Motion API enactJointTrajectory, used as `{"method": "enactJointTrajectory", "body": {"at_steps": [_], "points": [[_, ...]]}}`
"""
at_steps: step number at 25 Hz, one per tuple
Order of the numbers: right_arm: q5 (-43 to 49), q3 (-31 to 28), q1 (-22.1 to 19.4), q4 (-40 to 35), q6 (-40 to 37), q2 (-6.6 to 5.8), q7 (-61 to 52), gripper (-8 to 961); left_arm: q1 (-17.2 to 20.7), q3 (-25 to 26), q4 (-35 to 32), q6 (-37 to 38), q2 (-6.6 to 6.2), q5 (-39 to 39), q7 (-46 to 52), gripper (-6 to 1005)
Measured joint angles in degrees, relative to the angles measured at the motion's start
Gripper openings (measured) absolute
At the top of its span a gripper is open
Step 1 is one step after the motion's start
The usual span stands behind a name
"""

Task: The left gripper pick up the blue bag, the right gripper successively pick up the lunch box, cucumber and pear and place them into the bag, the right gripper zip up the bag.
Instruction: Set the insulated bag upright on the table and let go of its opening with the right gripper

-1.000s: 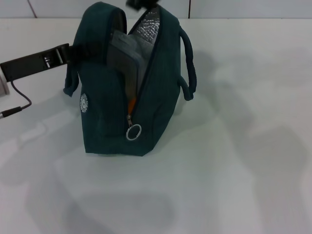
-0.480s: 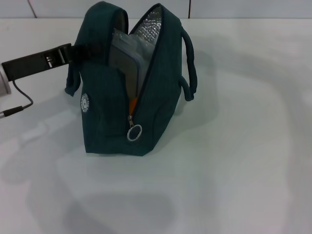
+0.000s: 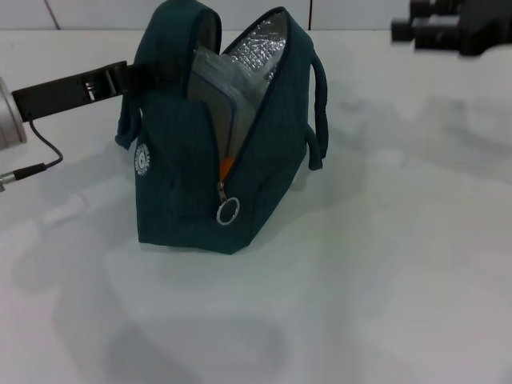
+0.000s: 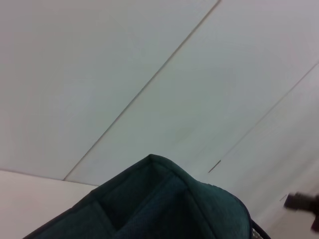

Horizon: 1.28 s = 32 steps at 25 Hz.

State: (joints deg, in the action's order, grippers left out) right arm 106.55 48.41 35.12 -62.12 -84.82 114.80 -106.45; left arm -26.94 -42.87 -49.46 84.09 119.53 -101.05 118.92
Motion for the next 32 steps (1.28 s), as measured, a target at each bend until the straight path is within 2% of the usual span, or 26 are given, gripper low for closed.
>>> {"method": "enactJointTrajectory", "body": {"at_steps": [4,9,14,22,32], "points": [[-0.16,-0.68,1.63,10.28,2.05,-0.04,6.76,587,-0.55,-0.02,0.52,-0.28,-0.02,-0.17,0.0,31],[-0.07,-0.15,2.52,15.79,6.91,0.42,10.82,607,-0.74,-0.02,1.14,-0.38,-0.07,-0.17,0.0,31],[-0.22,0.53,5.53,22.0,9.43,0.47,13.89,846,-0.97,-0.02,1.55,-0.43,-0.13,-0.17,0.0,32],[-0.13,2.08,8.7,27.03,15.19,0.71,17.58,884,-1.02,-0.02,1.67,-1.55,0.02,-0.2,0.0,31],[-1.08,2.81,12.23,31.78,19.28,0.93,19.67,837,-1.71,-0.02,3.55,-1.83,-0.06,0.04,-1.25,32]]}}
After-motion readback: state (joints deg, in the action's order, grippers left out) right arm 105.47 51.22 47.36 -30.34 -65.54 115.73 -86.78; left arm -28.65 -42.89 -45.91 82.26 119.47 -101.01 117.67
